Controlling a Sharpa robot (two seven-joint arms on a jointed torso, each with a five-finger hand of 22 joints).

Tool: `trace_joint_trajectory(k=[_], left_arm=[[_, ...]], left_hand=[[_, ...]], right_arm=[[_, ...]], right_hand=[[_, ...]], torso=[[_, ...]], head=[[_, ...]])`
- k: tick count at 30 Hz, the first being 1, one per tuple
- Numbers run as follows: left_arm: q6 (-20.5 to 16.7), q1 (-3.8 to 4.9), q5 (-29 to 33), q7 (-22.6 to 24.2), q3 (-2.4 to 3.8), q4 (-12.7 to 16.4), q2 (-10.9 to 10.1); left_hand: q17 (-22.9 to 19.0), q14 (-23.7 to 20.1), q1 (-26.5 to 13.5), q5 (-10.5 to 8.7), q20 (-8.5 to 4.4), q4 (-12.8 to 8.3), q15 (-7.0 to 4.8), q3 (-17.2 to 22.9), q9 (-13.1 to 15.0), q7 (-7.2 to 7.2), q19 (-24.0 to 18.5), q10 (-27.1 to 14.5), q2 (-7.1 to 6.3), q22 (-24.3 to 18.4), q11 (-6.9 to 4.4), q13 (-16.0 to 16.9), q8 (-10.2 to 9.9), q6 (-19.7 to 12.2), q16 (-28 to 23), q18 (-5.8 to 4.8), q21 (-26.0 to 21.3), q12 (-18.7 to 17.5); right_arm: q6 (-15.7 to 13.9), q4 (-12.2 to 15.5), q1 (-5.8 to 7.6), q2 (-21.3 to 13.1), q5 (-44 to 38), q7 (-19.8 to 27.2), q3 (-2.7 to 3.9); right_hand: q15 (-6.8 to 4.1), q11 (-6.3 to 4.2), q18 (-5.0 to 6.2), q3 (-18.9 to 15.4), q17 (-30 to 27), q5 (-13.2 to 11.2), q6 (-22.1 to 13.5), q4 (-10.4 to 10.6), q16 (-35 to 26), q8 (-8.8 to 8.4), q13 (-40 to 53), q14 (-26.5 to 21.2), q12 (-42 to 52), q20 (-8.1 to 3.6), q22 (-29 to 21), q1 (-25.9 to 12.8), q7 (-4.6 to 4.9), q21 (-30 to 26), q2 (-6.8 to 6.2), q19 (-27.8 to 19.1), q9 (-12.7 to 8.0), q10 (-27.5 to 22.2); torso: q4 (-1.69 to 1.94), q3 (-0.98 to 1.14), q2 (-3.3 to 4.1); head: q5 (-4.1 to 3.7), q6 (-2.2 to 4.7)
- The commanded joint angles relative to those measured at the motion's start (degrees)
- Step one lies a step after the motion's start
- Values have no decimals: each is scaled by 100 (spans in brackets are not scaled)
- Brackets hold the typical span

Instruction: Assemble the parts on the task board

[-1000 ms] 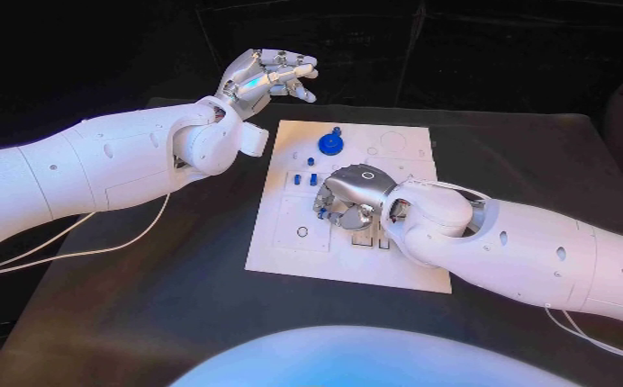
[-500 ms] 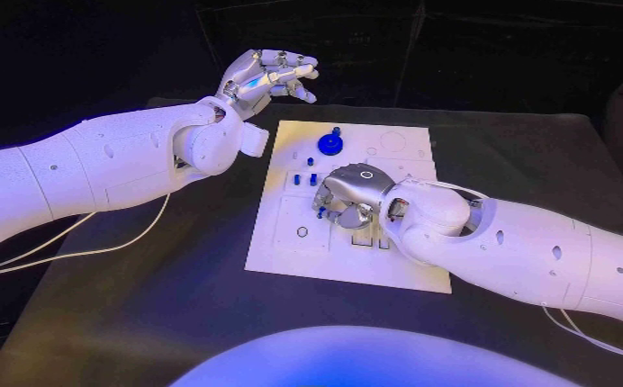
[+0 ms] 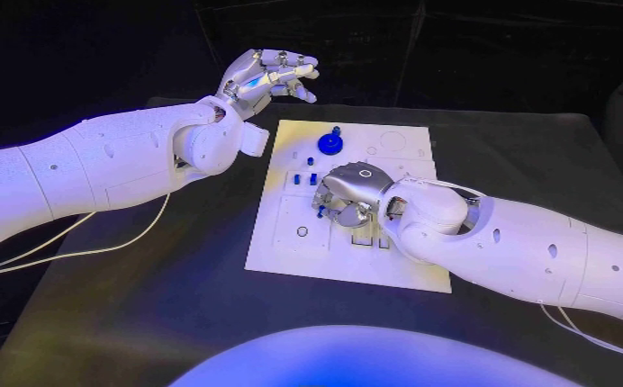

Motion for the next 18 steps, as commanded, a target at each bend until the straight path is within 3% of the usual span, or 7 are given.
trace_joint_trajectory(k=[1, 6, 13, 15, 18], left_arm=[[76, 10, 29, 10, 5, 7, 3], [78, 10, 29, -1, 5, 8, 5], [78, 10, 29, -41, 5, 16, 4], [80, 11, 29, -50, 5, 18, 3], [82, 11, 29, -65, 5, 20, 2]], left_hand=[[-9, 35, -14, 31, -10, -35, -9, 4, -5, 27, 32, -40, -1, -6, 0, -9, -25, -33, -26, 74, -24, 12], [-13, 33, -13, 33, -9, -41, -7, 4, -5, 30, 31, -49, -1, -12, 2, -10, -28, -39, -32, 73, -30, 10], [-15, 32, -14, 33, -9, -44, -6, 2, -6, 32, 31, -54, -4, -15, 4, -10, -30, -44, -36, 73, -34, 8], [-17, 31, -18, 31, -7, -45, -4, -2, -6, 35, 31, -60, -8, -18, 7, -10, -33, -49, -39, 72, -37, 7], [-17, 31, -18, 31, -7, -45, -4, -2, -6, 35, 31, -60, -8, -18, 7, -10, -33, -49, -39, 72, -37, 7]], right_arm=[[119, -8, 6, 16, -47, -14, 0], [312, 0, 7, 46, -42, -3, 0], [347, 13, 7, 63, -41, -19, -1], [303, 11, 7, 63, -40, -34, -1], [213, 0, 7, 64, -37, -57, -1]], right_hand=[[-28, 23, -70, 14, -7, 34, -8, 1, 20, 22, -7, 87, -36, 8, 91, -53, 39, 32, -21, 22, 8, -13], [-25, 26, -68, -8, -16, 33, -4, 6, 19, 17, -8, 85, -39, 11, 87, -78, 41, 30, -42, 16, 8, -10], [-19, 33, -64, -29, -40, 44, -30, 12, 9, -7, -16, 79, -57, 15, 72, -103, 47, 22, -60, 1, 0, -34], [3, 62, -56, -33, -80, 54, -126, 22, -14, -71, -41, 65, -115, 26, 32, -128, 80, -1, -75, -32, -25, -130], [91, 177, -40, -26, -165, 44, -458, 51, -63, -206, -122, 36, -269, 85, -54, -203, 204, -53, -144, -102, -97, -420]], torso=[[-5, 0, 1], [-1, 2, 1], [-3, 0, -1], [-4, 1, 0], [-9, 3, 1]], head=[[4, -4], [5, -13], [3, -29], [4, -31], [4, -31]])
